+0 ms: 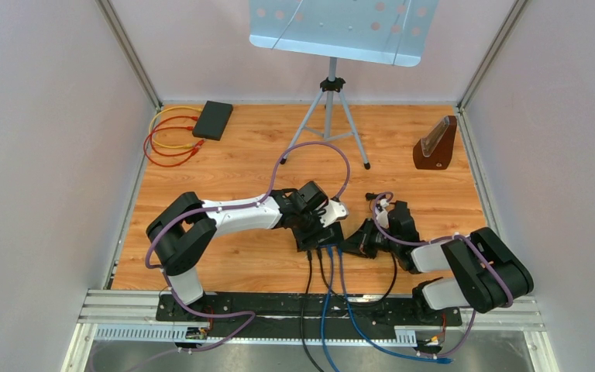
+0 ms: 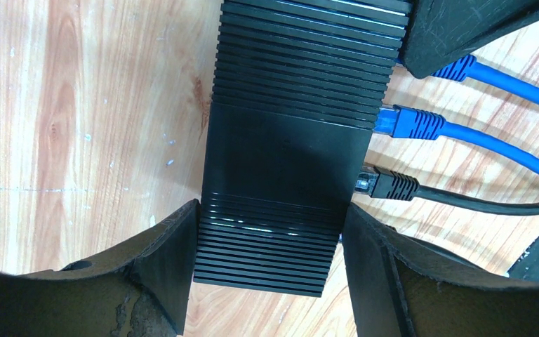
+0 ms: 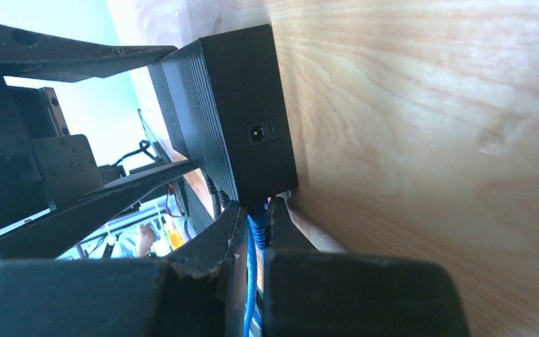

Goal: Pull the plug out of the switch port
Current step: Pull the connector from the switch port, then place the connector at the center of the board.

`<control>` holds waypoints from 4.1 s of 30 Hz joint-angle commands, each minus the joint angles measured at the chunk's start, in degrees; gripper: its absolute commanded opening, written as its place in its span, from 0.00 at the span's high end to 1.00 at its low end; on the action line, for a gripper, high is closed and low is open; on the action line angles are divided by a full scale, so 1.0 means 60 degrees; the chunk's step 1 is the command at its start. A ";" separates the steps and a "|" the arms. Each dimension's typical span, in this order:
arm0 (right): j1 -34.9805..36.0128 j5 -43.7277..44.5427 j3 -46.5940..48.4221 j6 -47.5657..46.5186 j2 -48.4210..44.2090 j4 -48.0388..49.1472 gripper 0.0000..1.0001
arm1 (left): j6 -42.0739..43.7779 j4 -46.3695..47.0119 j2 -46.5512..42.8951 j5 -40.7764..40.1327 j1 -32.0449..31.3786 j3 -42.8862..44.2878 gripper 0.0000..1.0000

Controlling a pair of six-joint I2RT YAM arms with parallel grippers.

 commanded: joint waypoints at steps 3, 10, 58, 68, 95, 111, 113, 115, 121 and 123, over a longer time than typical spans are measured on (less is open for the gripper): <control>0.0172 -0.0401 0.0144 -0.0720 -0.0034 -0.1375 1.00 | -0.0003 -0.0163 0.0495 0.0197 -0.0150 0.0064 0.39; 0.0163 -0.0159 0.0312 -0.0174 -0.0367 -0.1349 1.00 | -0.0039 -0.0126 0.0512 0.0117 -0.0136 0.0044 0.39; 0.1409 0.1037 0.1199 -0.1376 -0.3168 -0.6496 1.00 | -0.0569 0.0589 0.0083 0.0848 0.0481 -0.0507 0.39; 0.1406 0.0835 0.1434 -0.1106 -0.6319 -0.5648 1.00 | -0.1332 0.1008 -0.0777 0.0857 0.0480 -0.0726 0.00; 0.2826 0.2769 0.4269 -0.1070 -0.5285 0.0361 1.00 | -0.5391 0.4275 -0.8451 -0.0300 0.0541 -0.3545 0.00; 0.2826 0.3084 0.4474 -0.1353 -0.4748 -0.0512 1.00 | -0.5733 0.5198 -0.8267 0.1807 0.0553 -0.3582 0.00; 0.2826 0.2725 0.4501 -0.1140 -0.4529 -0.0222 1.00 | -0.5687 0.5450 -0.7811 0.1946 0.0553 -0.3577 0.00; 0.2819 0.2161 0.4579 -0.0989 -0.4348 0.0125 1.00 | -0.5515 0.5152 -0.7182 0.2042 0.0553 -0.3278 0.02; 0.2827 0.2001 0.4797 -0.1126 -0.4284 -0.0341 1.00 | -0.5730 0.5888 -0.6376 0.2432 0.0555 -0.3227 0.44; 0.2827 0.2168 0.4751 -0.1171 -0.4418 -0.0551 0.98 | -0.5682 0.5818 -0.6412 0.2226 0.0554 -0.3238 0.69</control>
